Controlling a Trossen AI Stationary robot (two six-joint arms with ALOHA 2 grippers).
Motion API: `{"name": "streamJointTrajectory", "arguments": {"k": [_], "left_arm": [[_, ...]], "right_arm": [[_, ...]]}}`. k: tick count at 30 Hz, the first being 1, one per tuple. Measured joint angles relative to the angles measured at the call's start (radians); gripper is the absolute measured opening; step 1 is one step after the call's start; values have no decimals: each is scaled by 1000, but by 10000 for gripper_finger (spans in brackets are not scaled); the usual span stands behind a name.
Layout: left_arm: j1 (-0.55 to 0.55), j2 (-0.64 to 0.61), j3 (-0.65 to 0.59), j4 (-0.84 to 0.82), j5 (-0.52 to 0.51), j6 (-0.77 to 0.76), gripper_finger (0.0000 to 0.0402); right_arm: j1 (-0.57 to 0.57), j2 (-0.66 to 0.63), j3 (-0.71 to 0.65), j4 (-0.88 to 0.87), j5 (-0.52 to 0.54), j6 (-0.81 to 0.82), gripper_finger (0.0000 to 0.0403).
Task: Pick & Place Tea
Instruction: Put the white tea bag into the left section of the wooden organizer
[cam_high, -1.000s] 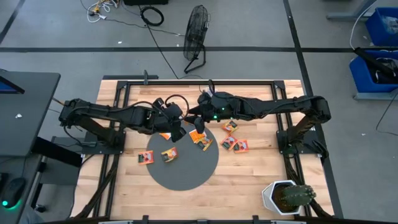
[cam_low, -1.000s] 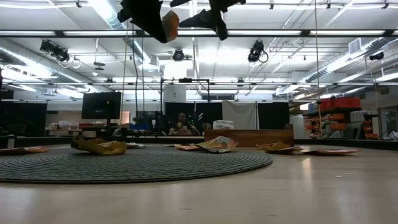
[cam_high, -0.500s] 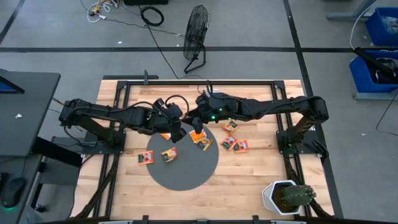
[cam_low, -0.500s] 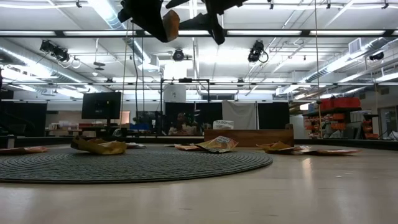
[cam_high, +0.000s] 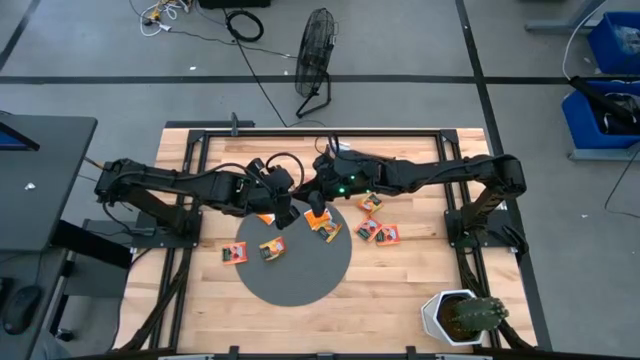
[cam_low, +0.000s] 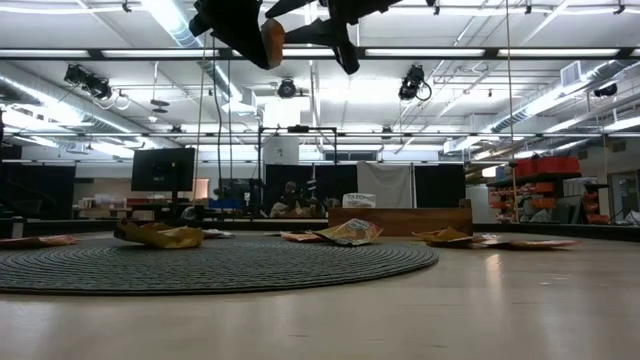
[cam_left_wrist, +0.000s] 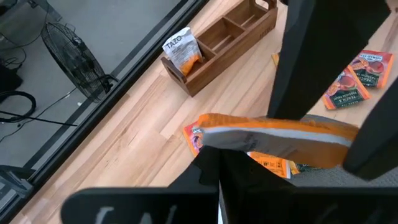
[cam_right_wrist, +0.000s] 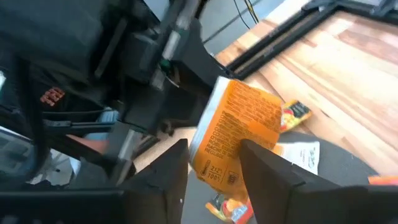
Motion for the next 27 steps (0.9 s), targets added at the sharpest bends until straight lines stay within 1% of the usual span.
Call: {"name": "streamJointTrajectory", "arguments": {"k": [3, 5, 7, 10, 11, 20, 25, 27], "left_arm": [[0, 0, 0, 2, 0, 0, 1], [0, 0, 0, 2, 0, 0, 1], [0, 0, 0, 2, 0, 0, 1], [0, 0, 0, 3, -2, 2, 6], [0, 0, 0, 3, -3, 8, 9], [-13, 0, 0, 3, -5, 33, 54], [-53, 0, 0, 6, -22, 78, 80], [-74, 0, 0, 7, -45, 112, 91]], "right_arm": [[0, 1, 0, -5, 2, 8, 139], [-1, 1, 0, -7, 2, 0, 120], [-1, 1, 0, -8, 2, -16, 89], [-1, 1, 0, -15, -9, -49, 25], [-2, 1, 0, -15, -17, -63, 14], [-21, -17, 0, -68, -28, -96, 3], [-59, -49, 0, -129, -100, -145, 1], [-79, -70, 0, -148, -154, -165, 1]]}}
